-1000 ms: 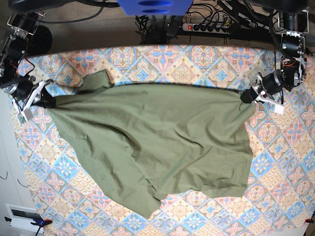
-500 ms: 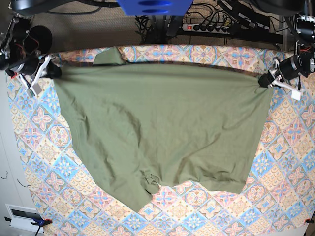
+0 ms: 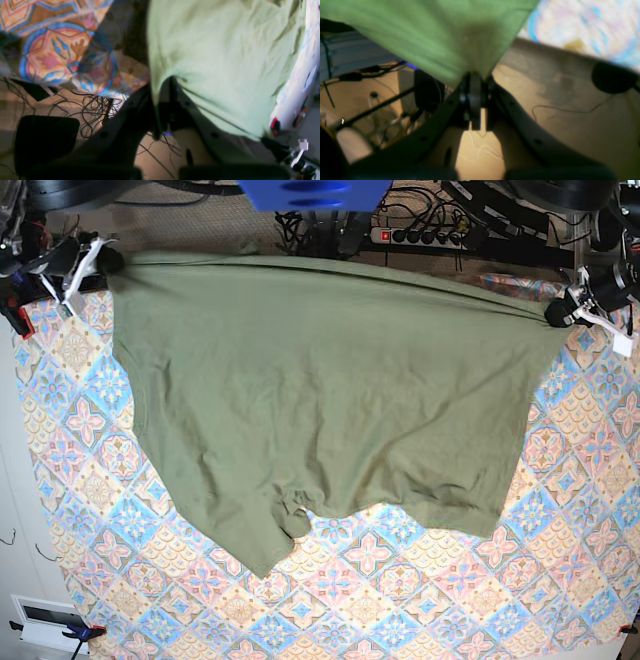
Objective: Layout the t-shirt on the table in an organized manner, then fold the t-shirt properly
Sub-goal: 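Pull the shirt edge taut with both grippers, spreading it flat, then release and regrasp the shirt shoulder with the right gripper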
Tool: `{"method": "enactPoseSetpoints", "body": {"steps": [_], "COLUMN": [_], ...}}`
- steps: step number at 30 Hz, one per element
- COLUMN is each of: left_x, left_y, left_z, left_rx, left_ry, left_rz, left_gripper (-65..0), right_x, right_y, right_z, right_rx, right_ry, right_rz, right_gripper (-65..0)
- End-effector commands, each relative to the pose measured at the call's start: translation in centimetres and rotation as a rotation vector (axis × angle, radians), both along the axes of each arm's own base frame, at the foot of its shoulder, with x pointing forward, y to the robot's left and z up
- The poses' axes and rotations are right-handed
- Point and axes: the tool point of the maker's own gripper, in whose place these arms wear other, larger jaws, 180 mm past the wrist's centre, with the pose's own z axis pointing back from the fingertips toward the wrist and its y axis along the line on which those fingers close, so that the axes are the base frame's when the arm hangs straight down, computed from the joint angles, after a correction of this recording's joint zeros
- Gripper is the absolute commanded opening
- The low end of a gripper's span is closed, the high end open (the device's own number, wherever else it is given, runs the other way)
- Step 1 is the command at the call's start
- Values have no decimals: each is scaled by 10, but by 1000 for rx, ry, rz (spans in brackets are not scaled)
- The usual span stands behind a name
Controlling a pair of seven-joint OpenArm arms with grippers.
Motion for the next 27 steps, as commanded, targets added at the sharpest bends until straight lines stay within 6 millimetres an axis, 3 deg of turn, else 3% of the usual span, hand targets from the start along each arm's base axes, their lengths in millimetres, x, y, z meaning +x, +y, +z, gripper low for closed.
{"method": "enactPoseSetpoints", "body": {"steps": [1, 5, 7, 11, 18, 22, 27], "left_x": [4, 2, 12, 36, 65, 74, 83], "left_y": [6, 0, -6, -25, -44, -43, -30], "left_z": [7, 3, 7, 22, 30, 19, -4], "left_rx": [24, -8, -24, -65, -167, -220, -279], "left_ry": [-20, -32, -72, -175, -297, -304, -279], "left_rz": [2, 33, 38, 36, 112, 175, 280], "left_gripper": [-650, -650, -650, -650, -650, -650, -650], "right_x": [3, 6, 11, 42, 90, 116, 133], "right_y": [-10, -22, -23, -22, -16, -4, 8], "right_z": [8, 15, 16, 25, 40, 41, 18], "right_rx": [-36, -61, -63, -60, -42, -7, 79], "right_ry": [-13, -37, -51, -135, -259, -299, -257], "right_rz": [9, -22, -25, -25, -17, 10, -13], "right_gripper": [-646, -645, -645, -645, -646, -646, -646]}}
